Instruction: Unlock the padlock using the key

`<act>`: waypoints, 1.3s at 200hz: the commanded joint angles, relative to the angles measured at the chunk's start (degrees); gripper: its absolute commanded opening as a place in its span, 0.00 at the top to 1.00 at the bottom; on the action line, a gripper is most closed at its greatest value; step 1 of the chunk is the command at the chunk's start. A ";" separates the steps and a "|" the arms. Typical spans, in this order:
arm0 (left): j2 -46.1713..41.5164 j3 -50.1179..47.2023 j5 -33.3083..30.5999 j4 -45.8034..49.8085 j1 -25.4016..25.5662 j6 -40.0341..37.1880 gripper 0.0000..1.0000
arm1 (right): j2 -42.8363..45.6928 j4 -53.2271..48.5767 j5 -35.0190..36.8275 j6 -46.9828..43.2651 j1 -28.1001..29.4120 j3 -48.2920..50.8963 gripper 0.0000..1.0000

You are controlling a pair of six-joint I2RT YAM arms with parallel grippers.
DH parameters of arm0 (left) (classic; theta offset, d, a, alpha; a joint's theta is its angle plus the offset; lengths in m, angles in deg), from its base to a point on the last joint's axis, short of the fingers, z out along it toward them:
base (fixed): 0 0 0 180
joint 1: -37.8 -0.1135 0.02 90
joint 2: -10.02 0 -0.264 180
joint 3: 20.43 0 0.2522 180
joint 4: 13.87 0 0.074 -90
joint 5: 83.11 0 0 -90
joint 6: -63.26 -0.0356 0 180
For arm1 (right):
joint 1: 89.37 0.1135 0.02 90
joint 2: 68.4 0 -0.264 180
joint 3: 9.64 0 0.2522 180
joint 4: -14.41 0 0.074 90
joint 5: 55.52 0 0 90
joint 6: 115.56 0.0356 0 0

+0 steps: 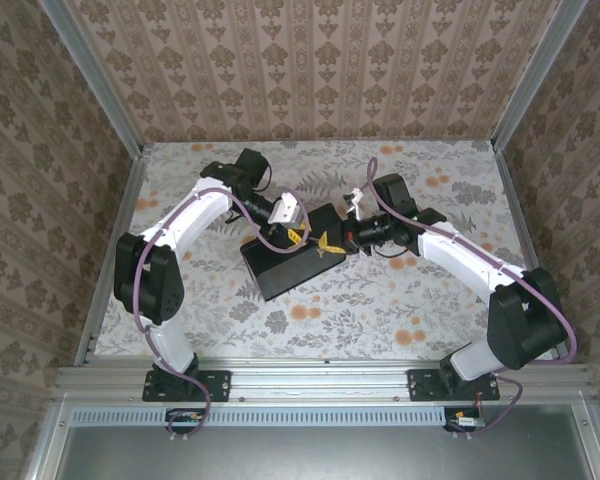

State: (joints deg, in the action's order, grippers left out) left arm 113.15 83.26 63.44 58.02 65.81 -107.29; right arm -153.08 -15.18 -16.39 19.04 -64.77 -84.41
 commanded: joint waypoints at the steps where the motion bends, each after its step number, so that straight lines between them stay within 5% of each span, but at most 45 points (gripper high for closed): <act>1: 0.67 2.78 4.73 -0.72 1.50 0.22 0.70 | 2.85 3.05 0.50 -2.64 2.82 -2.91 1.00; 24: 0.91 2.88 5.24 -0.46 1.61 0.30 0.71 | 2.34 -2.59 5.66 -6.78 3.55 -5.31 1.00; 47: 1.01 3.01 4.99 -0.71 1.83 0.57 0.71 | 2.52 6.37 1.32 -1.30 3.87 -2.90 1.00; 100: 0.60 2.54 5.10 0.08 2.31 -0.88 0.70 | 2.54 5.72 1.80 -1.62 1.73 -3.34 1.00; 121: 0.19 2.11 5.25 -0.18 2.31 -1.19 0.70 | 0.03 15.36 -5.13 6.11 0.91 -1.59 0.99; 159: -0.98 -0.03 3.12 -2.84 2.31 0.04 0.70 | -0.84 17.68 -9.81 9.56 0.95 -1.92 0.99; 177: -0.74 0.07 3.51 -2.40 2.27 -0.21 0.70 | -0.68 12.44 -8.97 6.39 0.72 -3.12 0.99; 211: -0.65 0.20 5.24 -2.86 2.49 -0.03 0.70 | -0.59 -6.85 3.60 -8.53 1.44 -9.90 1.00; 260: -0.24 0.21 5.94 -2.26 0.76 -0.17 0.71 | 0.74 -5.26 -4.53 -10.66 -3.10 -6.18 1.00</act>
State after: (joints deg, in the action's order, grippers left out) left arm 113.26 83.59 63.72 55.59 65.98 -106.59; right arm -154.61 -23.75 -14.65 13.05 -66.22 -90.16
